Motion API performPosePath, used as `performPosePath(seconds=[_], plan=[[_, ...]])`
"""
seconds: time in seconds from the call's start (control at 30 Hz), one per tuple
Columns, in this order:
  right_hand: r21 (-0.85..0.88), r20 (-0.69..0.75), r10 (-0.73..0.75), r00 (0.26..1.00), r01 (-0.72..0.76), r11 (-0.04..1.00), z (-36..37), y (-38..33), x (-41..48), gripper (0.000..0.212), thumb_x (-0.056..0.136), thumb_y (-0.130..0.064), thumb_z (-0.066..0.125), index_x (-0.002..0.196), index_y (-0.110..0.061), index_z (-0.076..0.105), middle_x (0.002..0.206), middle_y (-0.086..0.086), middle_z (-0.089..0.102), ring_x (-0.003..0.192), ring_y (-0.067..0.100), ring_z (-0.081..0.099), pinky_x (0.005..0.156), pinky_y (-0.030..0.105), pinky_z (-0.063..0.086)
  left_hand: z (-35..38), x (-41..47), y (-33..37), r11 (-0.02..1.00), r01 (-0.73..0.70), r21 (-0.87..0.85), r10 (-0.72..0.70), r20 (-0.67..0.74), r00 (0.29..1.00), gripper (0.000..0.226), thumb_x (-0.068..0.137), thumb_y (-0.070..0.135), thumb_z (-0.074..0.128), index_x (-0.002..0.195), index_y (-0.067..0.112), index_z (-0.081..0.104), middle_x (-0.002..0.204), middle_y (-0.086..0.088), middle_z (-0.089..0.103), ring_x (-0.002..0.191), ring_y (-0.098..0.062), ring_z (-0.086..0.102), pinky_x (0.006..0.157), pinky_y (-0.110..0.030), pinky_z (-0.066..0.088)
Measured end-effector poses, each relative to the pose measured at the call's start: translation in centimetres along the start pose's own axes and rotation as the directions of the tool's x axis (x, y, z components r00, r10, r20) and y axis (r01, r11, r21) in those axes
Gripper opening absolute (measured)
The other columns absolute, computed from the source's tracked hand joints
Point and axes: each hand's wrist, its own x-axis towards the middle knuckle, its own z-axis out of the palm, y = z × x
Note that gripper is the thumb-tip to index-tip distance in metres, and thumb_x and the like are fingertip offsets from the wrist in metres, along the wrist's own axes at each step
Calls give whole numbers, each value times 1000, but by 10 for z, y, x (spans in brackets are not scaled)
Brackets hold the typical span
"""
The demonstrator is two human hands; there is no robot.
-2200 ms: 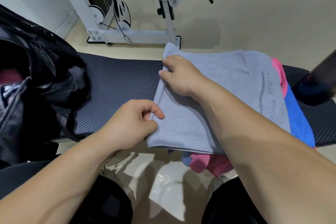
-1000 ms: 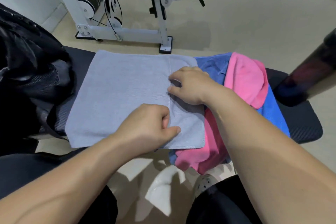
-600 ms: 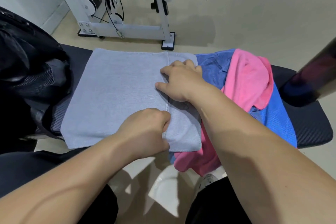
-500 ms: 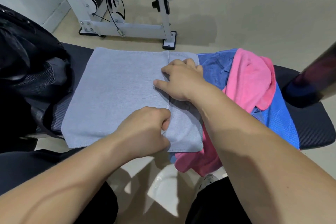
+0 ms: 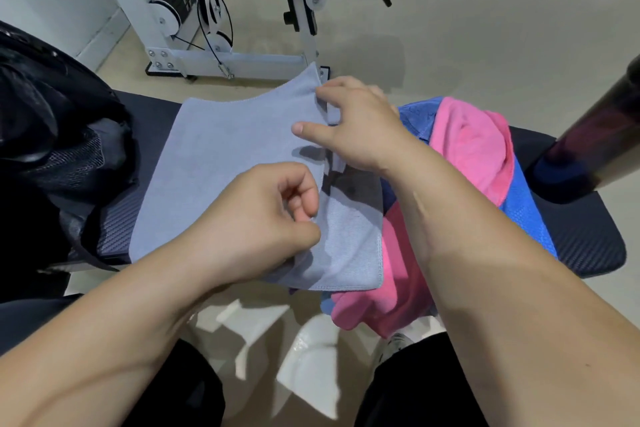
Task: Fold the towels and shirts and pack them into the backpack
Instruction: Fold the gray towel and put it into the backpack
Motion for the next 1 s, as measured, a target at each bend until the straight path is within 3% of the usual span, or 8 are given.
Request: performPosePath(seconds=[0.13,0.23,0.3,0.4,0.5,0.73,0.93,1.0], plan=[[41,-133,64,989,-59,997,-14,15,-9,46,93,-62,53,111,-21,66,136,-7,52,126,29,41,107,50,36,21,-1,17,996,-82,-31,83,29,996,18,67,1,60,70,19,56,58,-1,56,47,-15,51,48,-22,39],[-104,-61,156,986,-162,981,-13,28,-16,44,94,-64,46,95,-23,63,123,-1,55,123,34,43,102,49,39,49,3,8,999,-45,11,44,114,993,21,69,-5,61,72,15,58,66,-11,61,48,-12,50,49,-25,43],[-246,48,210,977,-192,950,-7,37,-20,46,93,-65,46,101,-23,64,129,2,53,125,37,40,101,49,38,65,5,-5,999,-16,46,8,171,985,20,69,-3,63,73,16,59,67,-8,62,51,-12,52,54,-31,47],[-316,130,233,964,-183,931,3,45,-25,51,89,-65,54,115,-22,63,138,2,49,128,37,37,101,51,33,75,7,-18,997,11,76,-25,188,982,21,70,0,65,74,20,60,64,5,58,54,-10,52,57,-34,50],[-291,110,212,971,-173,941,4,46,-26,53,86,-64,59,120,-23,63,141,-1,47,128,35,37,101,50,32,72,8,-16,998,5,63,-16,173,985,22,68,0,67,75,19,60,63,5,58,55,-11,54,57,-32,48],[-188,-98,126,987,-143,972,-11,40,-24,52,87,-61,62,124,-24,62,144,-7,47,130,32,38,101,46,34,60,9,5,996,-77,-42,79,50,996,23,70,-7,61,72,16,57,51,8,52,47,-11,48,50,-25,42],[-396,113,255,960,-192,898,0,47,-27,64,87,-72,50,132,-26,57,147,3,42,134,35,32,105,51,28,75,8,-9,999,-10,-49,23,272,962,16,79,5,69,82,19,62,67,-4,63,56,-12,55,60,-33,50],[-383,71,210,975,-168,908,1,42,-29,63,90,-70,46,138,-29,52,152,4,37,138,34,28,107,50,26,71,9,-11,997,-40,-70,54,213,976,9,86,10,67,80,15,62,66,-11,63,55,-15,53,58,-33,47]])
